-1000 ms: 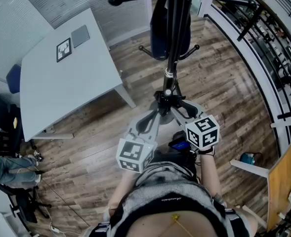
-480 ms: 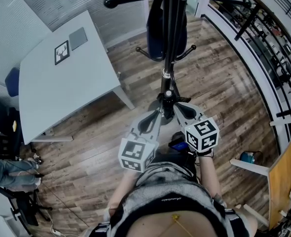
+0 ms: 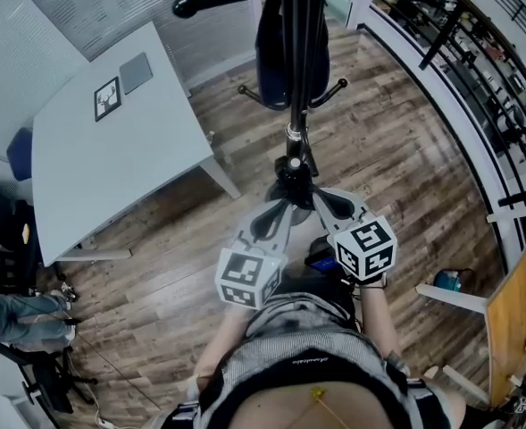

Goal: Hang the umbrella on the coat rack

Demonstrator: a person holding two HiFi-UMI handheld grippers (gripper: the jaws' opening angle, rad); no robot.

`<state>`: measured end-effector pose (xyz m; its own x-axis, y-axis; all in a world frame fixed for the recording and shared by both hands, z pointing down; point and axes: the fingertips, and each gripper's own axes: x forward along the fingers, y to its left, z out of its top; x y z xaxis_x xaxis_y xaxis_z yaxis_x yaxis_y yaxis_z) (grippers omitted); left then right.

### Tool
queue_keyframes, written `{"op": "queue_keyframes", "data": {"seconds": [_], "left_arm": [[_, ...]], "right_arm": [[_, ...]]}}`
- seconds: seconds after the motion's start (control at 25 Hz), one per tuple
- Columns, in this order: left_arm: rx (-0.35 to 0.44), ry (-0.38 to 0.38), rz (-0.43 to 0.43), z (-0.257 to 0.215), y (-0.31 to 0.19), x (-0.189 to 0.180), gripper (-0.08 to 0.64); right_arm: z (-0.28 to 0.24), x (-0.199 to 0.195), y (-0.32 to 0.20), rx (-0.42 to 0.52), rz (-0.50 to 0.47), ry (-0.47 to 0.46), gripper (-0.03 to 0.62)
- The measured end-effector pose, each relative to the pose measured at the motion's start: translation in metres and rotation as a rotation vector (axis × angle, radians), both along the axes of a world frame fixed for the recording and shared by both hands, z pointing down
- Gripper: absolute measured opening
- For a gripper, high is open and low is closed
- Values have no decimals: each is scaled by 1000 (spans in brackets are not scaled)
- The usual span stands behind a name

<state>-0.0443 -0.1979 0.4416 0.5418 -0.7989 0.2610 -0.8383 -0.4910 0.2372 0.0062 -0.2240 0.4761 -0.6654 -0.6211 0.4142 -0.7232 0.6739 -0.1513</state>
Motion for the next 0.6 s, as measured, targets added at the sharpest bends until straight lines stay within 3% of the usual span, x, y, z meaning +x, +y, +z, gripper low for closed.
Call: {"op": "queue_keyframes", "data": {"seconds": [0.36,0.6], "left_arm": [[-15,16,51,7,3,16,18],[-12,25,54,9,3,20,18]], "right_arm": [[-14,4,4,76,24,-55,2],[-11,-7,13,99,-48,8,3]]}}
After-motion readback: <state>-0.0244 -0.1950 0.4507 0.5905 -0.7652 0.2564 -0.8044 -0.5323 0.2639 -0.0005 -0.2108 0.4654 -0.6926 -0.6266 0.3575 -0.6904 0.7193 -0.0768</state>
